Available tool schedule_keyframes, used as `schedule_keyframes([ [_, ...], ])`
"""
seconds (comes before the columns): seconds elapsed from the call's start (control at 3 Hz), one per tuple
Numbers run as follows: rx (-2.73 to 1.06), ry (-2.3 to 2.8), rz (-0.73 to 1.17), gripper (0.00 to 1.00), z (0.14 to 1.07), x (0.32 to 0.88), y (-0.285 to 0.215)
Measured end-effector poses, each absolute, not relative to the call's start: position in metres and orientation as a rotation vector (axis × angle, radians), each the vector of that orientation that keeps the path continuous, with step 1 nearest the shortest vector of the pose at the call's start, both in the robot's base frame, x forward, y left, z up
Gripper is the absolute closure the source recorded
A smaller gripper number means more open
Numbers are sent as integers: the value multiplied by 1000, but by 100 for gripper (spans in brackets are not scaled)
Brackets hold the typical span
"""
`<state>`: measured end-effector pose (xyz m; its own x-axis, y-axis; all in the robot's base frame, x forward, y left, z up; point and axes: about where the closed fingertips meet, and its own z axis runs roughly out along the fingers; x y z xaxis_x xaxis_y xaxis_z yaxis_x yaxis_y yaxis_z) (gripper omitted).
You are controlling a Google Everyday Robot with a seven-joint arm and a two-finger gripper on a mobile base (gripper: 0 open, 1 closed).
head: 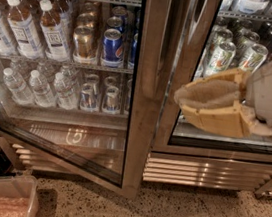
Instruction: Open left fridge door
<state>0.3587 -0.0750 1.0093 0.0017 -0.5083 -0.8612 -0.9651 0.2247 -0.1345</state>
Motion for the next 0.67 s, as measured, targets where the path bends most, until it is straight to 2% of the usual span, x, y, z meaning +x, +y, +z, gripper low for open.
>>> schedule_keyframes([
  [0.33, -1352, 1698, 652, 100, 1008, 325, -96],
  [0.67, -1333, 1739, 521, 100, 1002, 338, -118],
])
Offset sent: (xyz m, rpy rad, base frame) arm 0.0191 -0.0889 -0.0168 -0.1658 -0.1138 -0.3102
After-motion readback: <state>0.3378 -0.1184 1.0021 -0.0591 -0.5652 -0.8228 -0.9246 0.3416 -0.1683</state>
